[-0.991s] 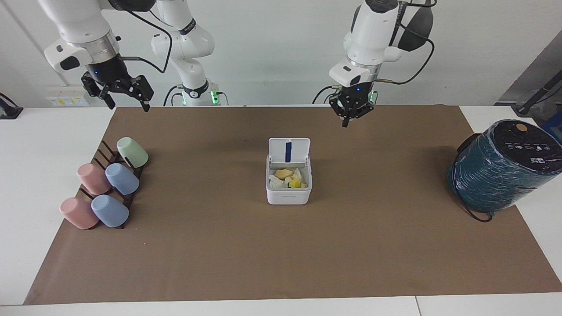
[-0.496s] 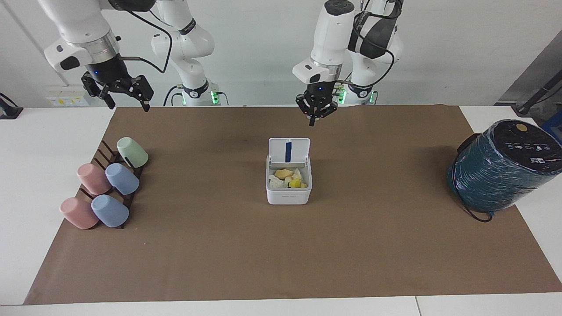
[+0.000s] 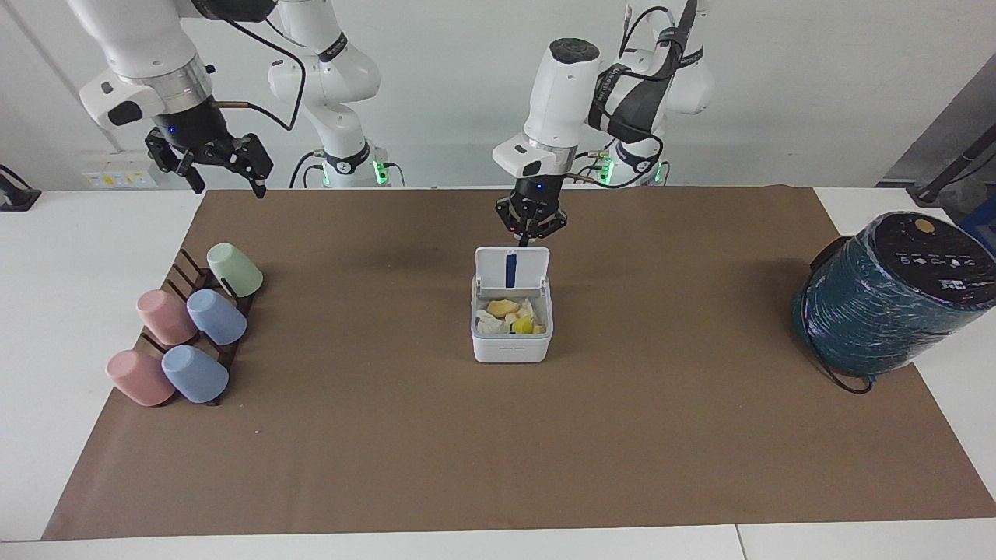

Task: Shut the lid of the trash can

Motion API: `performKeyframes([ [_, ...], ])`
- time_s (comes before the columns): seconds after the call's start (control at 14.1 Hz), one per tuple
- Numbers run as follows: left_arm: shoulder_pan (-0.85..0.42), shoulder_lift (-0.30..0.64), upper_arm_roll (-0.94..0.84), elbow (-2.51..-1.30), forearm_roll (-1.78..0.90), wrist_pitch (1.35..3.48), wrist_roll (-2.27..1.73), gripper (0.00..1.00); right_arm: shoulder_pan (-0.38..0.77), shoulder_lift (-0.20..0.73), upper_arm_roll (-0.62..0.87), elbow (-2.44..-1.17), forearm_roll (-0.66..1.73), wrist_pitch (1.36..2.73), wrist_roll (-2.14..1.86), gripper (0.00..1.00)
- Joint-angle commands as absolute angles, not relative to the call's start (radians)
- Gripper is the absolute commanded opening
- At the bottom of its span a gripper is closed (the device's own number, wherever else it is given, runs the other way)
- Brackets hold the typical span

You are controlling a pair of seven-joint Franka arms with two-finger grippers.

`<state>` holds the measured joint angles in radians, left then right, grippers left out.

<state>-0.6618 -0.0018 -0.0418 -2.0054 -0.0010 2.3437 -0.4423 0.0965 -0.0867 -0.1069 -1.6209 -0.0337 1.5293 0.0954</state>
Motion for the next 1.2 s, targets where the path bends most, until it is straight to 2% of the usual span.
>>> performKeyframes([
  [0.0, -0.65, 0.037, -0.037, -1.964, 0.006, 2.396, -0.471, 0.0, 0.086, -0.121, -0.103, -1.66, -0.052, 1.542, 0.078, 1.0],
  [0.71, -0.591, 0.143, -0.035, -1.948, 0.006, 2.586, -0.465, 0.0, 0.084, -0.12, -0.103, -1.66, -0.052, 1.546, 0.074, 1.0],
  [1.13, -0.6, 0.251, -0.034, -1.887, 0.006, 2.628, -0.472, 0.0, 0.086, -0.12, -0.103, -1.66, -0.052, 1.545, 0.075, 1.0],
])
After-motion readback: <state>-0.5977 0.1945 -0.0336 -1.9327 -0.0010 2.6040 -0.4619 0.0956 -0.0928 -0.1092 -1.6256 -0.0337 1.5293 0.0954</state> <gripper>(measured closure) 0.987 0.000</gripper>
